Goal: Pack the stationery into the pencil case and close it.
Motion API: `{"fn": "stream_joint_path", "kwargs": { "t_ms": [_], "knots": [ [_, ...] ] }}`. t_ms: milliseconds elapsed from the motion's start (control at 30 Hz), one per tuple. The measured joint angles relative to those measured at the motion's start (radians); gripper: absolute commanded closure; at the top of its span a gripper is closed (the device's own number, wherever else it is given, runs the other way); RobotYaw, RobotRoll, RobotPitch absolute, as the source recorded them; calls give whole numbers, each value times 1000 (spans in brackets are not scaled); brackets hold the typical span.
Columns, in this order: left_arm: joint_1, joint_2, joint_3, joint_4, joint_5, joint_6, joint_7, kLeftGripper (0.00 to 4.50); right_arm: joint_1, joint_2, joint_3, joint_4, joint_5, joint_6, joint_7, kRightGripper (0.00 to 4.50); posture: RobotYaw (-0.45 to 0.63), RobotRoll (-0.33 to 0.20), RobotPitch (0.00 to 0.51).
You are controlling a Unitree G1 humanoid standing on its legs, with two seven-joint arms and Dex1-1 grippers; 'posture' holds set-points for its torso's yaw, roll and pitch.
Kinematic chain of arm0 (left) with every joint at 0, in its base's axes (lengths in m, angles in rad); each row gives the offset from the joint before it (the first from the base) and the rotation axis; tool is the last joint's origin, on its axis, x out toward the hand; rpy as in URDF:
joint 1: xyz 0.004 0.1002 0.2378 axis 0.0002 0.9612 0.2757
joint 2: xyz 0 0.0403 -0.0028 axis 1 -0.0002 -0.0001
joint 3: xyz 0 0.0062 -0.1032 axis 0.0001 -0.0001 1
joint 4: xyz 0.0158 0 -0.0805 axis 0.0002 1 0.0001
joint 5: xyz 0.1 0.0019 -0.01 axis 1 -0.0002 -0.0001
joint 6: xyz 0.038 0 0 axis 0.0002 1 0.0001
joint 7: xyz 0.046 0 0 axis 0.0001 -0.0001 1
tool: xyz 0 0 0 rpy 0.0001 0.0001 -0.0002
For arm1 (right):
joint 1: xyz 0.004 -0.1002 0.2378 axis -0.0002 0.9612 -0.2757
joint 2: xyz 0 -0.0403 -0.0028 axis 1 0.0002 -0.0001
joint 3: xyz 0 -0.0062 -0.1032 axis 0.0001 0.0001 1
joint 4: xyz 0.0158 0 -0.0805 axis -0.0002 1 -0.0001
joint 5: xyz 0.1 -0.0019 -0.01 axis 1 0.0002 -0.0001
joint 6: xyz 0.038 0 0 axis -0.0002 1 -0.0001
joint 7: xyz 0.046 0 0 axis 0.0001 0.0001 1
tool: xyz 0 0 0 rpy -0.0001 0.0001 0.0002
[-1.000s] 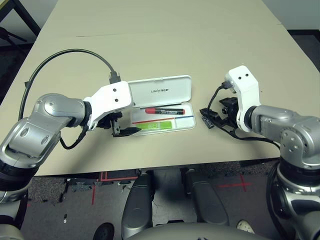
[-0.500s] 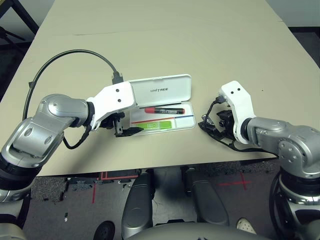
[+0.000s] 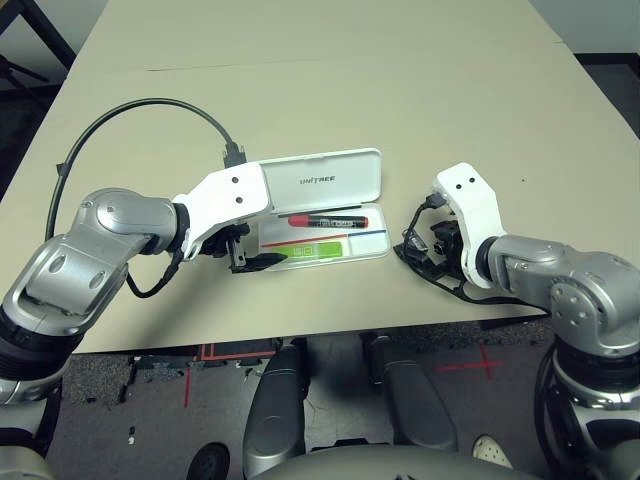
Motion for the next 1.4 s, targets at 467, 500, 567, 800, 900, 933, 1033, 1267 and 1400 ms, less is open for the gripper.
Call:
{"fn": "stream_joint_path", "kwargs": {
  "t_ms": [467, 500, 567, 800, 900, 933, 1033, 1267, 1400],
  "knots": [
    [0, -5, -1, 0, 0, 0, 1, 0, -29, -115, 16, 23, 43, -2, 91, 4201, -14, 0, 255],
    [0, -6, -1, 0, 0, 0, 2, 0, -42, -171, 41, 41, 50, -32, 132, 4201, -14, 0, 255],
    [0, -6, -2, 0, 0, 0, 2, 0, -70, -287, 77, 81, 54, -112, 223, 4201, -16, 0, 254],
    [-2, -6, -5, 0, 1, 0, 2, 0, -156, -593, 211, 275, 3, -539, 655, 4201, -12, 0, 247],
    [-4, -7, -7, 1, 1, -1, 2, 0, -186, -631, 263, 364, -55, -739, 834, 4201, -12, 0, 247],
    [-5, -7, -7, 1, 1, -1, 2, 0, -198, -639, 278, 390, -78, -795, 882, 4201, -7, 0, 245],
    [-8, -7, -8, 2, 1, -1, 2, 0, -260, -629, 313, 472, -136, -930, 999, 4201, -2, 0, 245],
    [-10, -7, -8, 0, 1, 2, 9, 0, -350, -499, 362, 573, -214, -1094, 1146, 4201, 15, 0, 243],
    [-9, -7, -8, -1, 1, 11, 12, 0, -364, -444, 394, 590, -247, -1127, 1191, 4201, 27, 0, 241]
  ]
}}
